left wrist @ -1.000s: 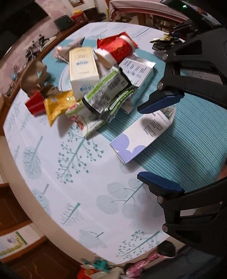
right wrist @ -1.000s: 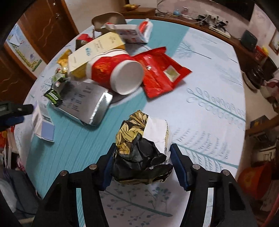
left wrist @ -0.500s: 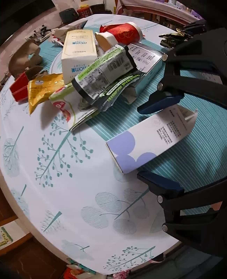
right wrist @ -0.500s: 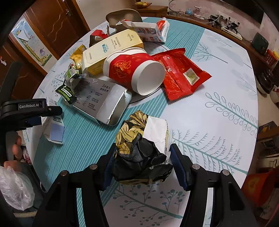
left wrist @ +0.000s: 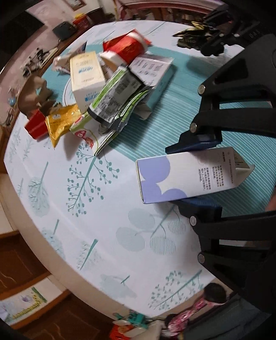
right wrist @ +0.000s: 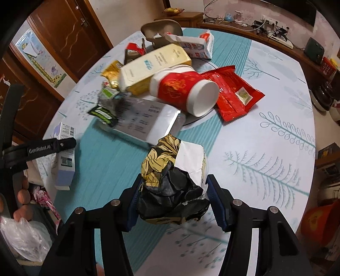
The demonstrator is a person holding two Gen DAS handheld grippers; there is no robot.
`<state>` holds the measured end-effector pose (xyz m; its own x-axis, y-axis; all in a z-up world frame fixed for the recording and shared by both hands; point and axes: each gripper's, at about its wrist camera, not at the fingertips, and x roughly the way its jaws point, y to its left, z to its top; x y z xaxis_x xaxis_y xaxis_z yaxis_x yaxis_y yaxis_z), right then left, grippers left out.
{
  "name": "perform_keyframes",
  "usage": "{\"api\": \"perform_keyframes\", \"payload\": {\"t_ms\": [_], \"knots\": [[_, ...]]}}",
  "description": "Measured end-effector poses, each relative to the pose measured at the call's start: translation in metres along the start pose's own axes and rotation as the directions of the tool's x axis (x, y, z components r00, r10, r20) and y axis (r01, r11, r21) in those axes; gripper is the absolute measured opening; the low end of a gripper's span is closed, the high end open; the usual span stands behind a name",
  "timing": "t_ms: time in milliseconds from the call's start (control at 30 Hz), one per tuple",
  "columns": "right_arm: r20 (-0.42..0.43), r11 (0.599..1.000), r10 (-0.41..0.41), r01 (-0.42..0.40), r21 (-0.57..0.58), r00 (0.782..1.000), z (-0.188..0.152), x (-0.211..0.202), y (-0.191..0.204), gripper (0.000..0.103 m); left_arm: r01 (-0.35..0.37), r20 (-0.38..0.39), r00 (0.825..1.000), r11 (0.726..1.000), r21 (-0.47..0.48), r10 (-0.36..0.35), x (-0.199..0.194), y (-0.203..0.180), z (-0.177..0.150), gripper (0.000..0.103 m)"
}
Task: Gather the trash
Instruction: 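Grasp the black-gold wrapper with the right gripper while the left grasps the white-purple box, then lower both grippers over the black bin and open them to drop items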
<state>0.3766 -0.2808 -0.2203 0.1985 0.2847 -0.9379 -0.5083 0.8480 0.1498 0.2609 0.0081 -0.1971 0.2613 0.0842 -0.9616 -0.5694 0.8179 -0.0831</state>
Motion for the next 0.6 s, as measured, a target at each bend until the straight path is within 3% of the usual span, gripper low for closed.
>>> {"api": "perform_keyframes", "payload": {"t_ms": [267,600], "knots": [[0.062,0.998,0.007,-0.011,0.068,0.998,-0.034,-0.049,0.06,0.057,0.053,0.044,0.997,0.992,0.115,-0.058,-0.058,0.044,-0.028,0.033],[0.151,0.983,0.018,-0.045,0.179,0.988,-0.118,-0.104,0.166,0.057,0.109,0.064,0.989,0.942,0.318,-0.136,-0.121,0.108,-0.077,0.033]]}}
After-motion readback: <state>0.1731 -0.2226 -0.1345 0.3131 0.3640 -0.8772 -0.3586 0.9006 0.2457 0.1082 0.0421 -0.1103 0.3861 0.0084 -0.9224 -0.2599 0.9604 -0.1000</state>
